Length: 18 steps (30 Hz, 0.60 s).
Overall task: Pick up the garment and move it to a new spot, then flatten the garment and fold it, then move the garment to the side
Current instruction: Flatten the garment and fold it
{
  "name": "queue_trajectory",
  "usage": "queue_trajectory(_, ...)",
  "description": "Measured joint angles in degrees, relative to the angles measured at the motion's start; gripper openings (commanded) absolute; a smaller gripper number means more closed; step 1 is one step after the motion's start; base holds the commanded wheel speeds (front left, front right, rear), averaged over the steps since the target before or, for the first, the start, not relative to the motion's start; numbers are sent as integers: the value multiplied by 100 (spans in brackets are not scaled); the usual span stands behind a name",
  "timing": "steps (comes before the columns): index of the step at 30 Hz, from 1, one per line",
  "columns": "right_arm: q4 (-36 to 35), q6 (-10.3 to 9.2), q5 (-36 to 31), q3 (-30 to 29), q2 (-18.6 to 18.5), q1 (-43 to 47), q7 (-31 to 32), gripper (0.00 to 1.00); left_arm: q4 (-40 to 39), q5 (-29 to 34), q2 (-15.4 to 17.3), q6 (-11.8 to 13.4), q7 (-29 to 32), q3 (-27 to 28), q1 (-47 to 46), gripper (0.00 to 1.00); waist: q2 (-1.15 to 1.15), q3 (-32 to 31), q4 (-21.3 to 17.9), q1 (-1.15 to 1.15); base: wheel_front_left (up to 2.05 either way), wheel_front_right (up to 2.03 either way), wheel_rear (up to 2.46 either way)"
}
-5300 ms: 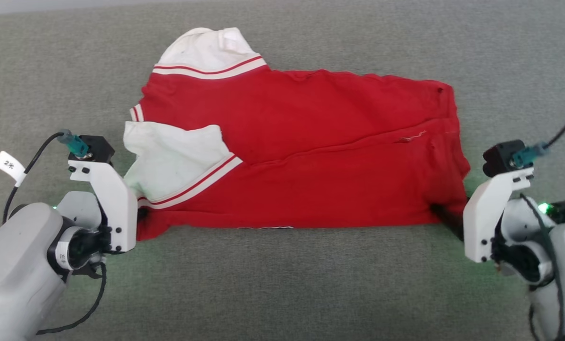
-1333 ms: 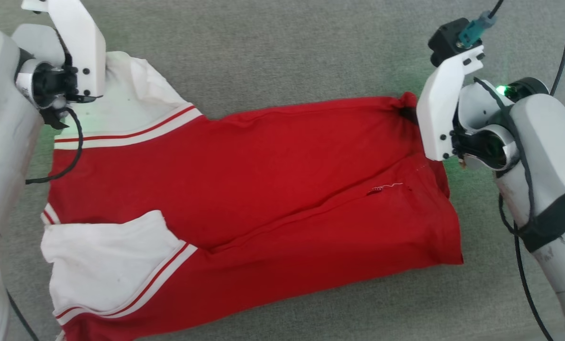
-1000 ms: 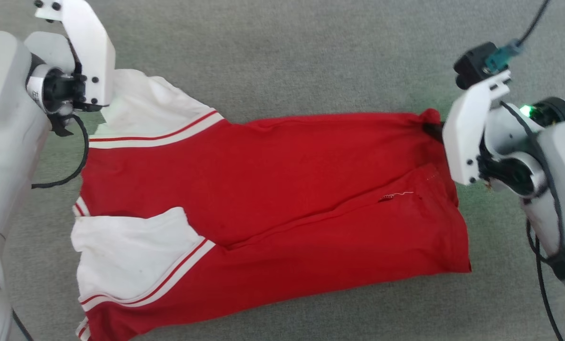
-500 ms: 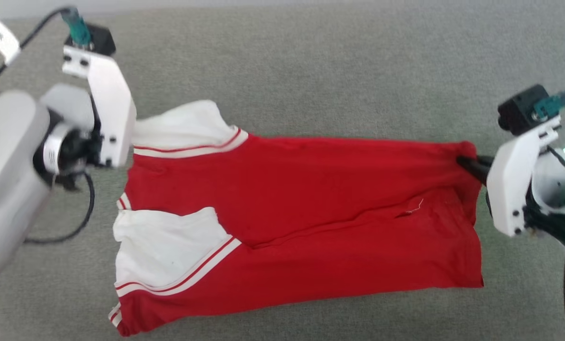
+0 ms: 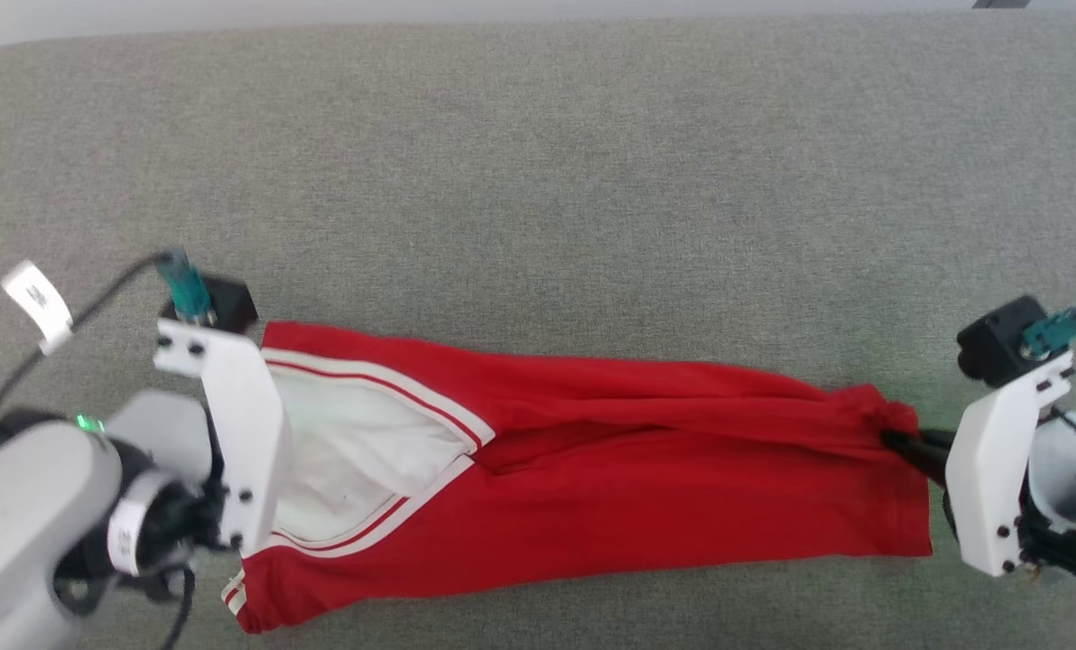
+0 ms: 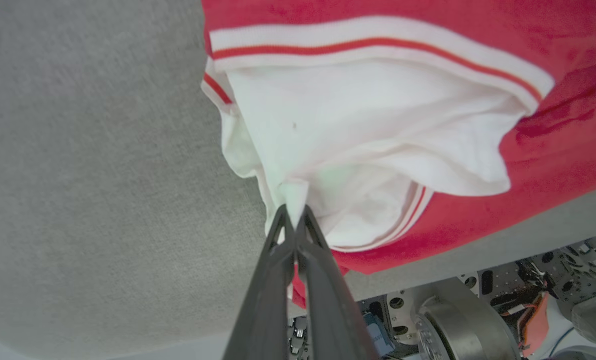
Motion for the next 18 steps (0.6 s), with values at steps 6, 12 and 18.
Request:
queue_trajectory(6,437,0,-68,53,290,65,-305,0,210,-168,-237,-13,-275,-100,401,0,0,5,-11,0,0,0,0)
queue_trajectory(12,770,-1,-166,231,410,-65,-690,100,613,-208,-548,-320,-962,37,519,100,0,-61,-27,0,0,0,0)
queue_trajectory(18,791,-1,-164,104,412,53,-1053,100,775,-181,-625,-667,-1938,312,764,100,0,-222,2,0,0,0,0)
